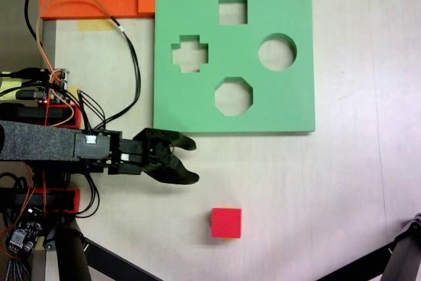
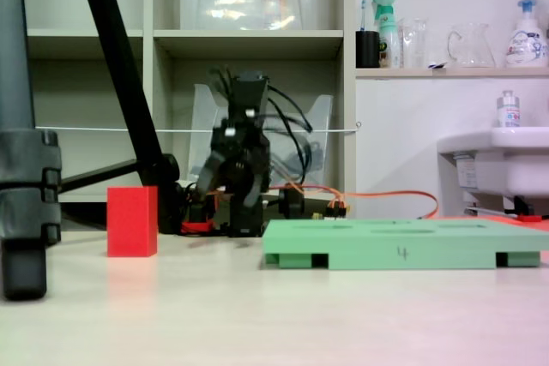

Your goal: Put the square block into the corresponding hole

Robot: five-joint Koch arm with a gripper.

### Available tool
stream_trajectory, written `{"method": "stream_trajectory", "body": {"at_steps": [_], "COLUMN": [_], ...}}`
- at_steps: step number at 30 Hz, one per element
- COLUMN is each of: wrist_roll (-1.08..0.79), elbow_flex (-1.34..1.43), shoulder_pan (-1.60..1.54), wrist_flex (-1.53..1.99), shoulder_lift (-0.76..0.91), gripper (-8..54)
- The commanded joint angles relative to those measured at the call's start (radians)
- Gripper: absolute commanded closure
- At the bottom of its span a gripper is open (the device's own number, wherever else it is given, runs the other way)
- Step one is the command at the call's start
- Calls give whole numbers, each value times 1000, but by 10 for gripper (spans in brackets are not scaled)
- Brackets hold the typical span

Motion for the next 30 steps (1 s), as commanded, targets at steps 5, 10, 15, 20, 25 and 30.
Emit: {"method": "stream_trajectory", "body": {"at_steps": [5, 10, 15, 20, 25, 30], "wrist_roll": [155, 138, 58, 12, -166, -241], "elbow_flex": [-446, -844, -1062, -1124, -1253, -1256], "shoulder_pan": [26, 135, 212, 267, 341, 374], "wrist_flex": [650, 1042, 1229, 1221, 1223, 1134], "shoulder_lift": [57, -129, -310, -437, -620, -727], "gripper": [217, 254, 157, -20, -31, -66]}}
